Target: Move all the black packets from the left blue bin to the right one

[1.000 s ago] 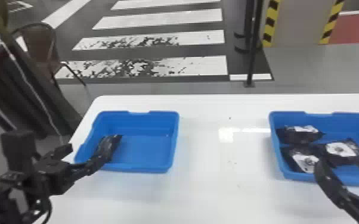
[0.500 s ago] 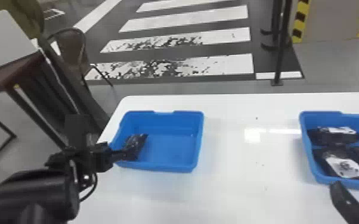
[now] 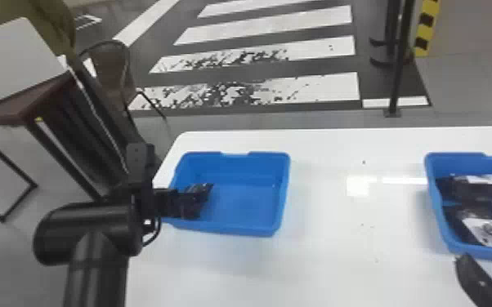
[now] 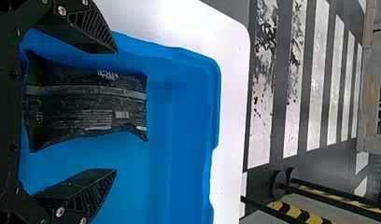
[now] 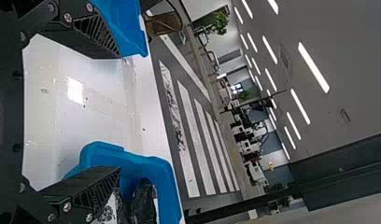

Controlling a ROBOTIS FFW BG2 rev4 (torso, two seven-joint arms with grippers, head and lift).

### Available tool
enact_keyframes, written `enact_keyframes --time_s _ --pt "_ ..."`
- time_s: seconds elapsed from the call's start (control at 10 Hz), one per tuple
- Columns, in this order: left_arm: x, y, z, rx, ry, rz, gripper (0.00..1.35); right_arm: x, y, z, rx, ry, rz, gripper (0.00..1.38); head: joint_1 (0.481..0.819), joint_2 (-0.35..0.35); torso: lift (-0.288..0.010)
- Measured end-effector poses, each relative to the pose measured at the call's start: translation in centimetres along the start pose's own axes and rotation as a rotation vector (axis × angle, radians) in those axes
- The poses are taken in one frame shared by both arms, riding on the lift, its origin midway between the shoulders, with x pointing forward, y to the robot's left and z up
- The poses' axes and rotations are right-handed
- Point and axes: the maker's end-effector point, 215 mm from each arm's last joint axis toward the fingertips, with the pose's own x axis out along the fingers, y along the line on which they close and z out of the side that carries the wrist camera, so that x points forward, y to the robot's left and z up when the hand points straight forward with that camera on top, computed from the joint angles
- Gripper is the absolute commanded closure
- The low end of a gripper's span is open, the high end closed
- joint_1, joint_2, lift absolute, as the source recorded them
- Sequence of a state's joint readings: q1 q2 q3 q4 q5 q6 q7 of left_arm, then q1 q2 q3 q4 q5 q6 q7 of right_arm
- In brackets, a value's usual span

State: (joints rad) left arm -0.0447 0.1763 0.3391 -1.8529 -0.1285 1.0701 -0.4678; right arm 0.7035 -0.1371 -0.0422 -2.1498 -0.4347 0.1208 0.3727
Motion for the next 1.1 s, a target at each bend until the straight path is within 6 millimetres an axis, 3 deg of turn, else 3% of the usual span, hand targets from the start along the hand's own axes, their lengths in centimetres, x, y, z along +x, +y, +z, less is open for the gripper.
enact_keyframes --time_s 0.2,0.4,0.5,0.7,0.9,1.1 --pt "0.7 -0.8 -0.2 -0.014 0.015 -0.022 0.17 0.1 0.0 -0.3 0.013 0.003 0.004 0.19 0.695 0.296 -0.140" --pt "1.7 -1.8 -1.8 -0.038 0.064 -0.046 0.25 0.2 0.0 -0.6 0.028 0.006 0.007 0.19 0.695 0.287 -0.140" --pt "2.0 -2.0 -2.4 -0.043 0.084 -0.051 0.39 0.3 0.0 -0.8 0.038 0.010 0.010 0.19 0.695 0.284 -0.140" --pt "2.2 -1.9 -2.8 -0.039 0.099 -0.044 0.87 0.4 0.0 -1.2 0.053 0.015 0.013 0.19 0.695 0.286 -0.140" --pt "2.2 -1.6 -2.5 -0.019 0.096 -0.036 1.21 0.4 -0.1 -1.5 0.064 0.020 0.013 0.19 0.695 0.290 -0.140" --pt "2.1 -1.7 -2.1 0.005 0.070 -0.042 1.21 0.4 -0.1 -1.6 0.068 0.020 0.014 0.19 0.695 0.291 -0.140"
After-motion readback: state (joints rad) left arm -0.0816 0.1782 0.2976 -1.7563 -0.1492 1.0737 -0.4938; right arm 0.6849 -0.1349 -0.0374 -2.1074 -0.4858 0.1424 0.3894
